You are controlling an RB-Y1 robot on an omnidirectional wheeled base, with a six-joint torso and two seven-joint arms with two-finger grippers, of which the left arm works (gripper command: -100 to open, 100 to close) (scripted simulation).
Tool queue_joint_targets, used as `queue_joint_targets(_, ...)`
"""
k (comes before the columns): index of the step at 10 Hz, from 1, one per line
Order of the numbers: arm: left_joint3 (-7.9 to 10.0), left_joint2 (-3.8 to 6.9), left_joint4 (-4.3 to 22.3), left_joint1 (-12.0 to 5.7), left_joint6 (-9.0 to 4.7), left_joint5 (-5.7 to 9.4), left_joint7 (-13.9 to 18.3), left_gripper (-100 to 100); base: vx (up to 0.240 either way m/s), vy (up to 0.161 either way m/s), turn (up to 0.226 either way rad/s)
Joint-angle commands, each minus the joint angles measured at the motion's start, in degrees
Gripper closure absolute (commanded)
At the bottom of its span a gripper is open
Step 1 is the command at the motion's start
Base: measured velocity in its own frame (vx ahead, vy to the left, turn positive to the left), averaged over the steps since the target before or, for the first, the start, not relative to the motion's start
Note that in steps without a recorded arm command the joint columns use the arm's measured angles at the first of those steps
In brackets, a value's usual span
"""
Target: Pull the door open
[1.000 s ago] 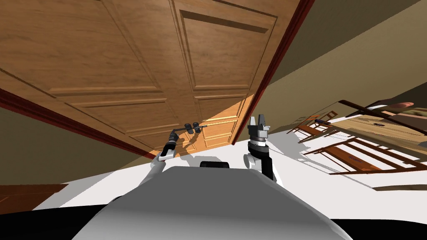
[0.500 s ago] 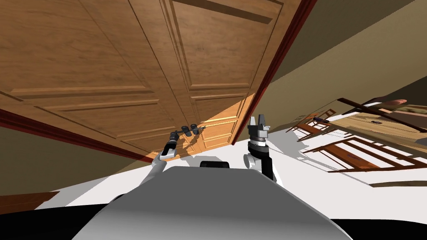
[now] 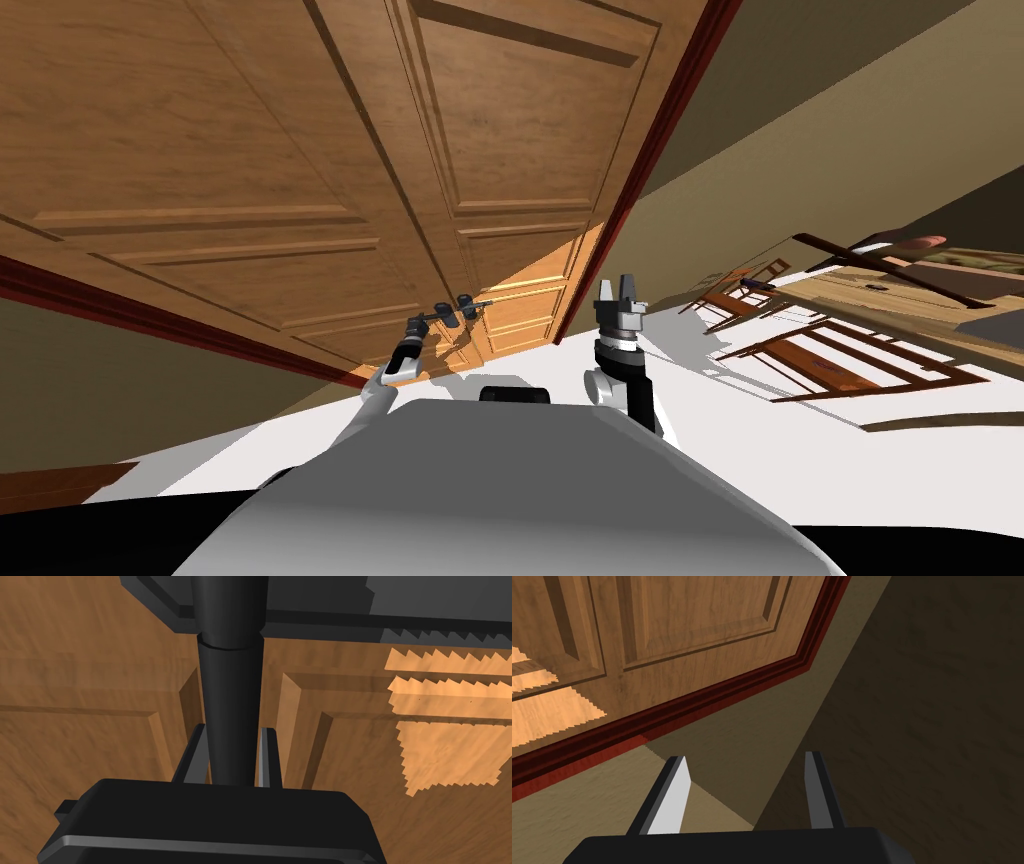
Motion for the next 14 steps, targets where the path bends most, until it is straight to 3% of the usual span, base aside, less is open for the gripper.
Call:
queue_joint_targets(1, -0.79, 0.54, -0.3, 0.98, -0.19, -0.01, 0.7, 100, -0.179, 0.007, -0.105)
queue_joint_targets(6, -4.74, 2.70, -2.1, 2.56, -1.51, -0.19, 3.7, 100, -0.211, 0.045, -0.145)
queue_joint_targets(9, -6.65, 3.44, -3.0, 3.07, -2.07, -0.33, 5.0, 100, -0.160, 0.067, -0.106)
queue_joint_targets(10, -5.47, 3.68, -3.0, 3.38, -1.51, -0.15, 4.6, 100, -0.083, 0.035, -0.021)
queue_joint_targets(11, -6.51, 4.55, -3.7, 4.44, -2.31, -0.21, 5.6, 100, -0.165, 0.042, -0.122)
queue_joint_targets(14, -8.01, 5.79, -4.7, 5.94, -3.73, -0.27, 7.0, 100, -0.182, 0.022, -0.116)
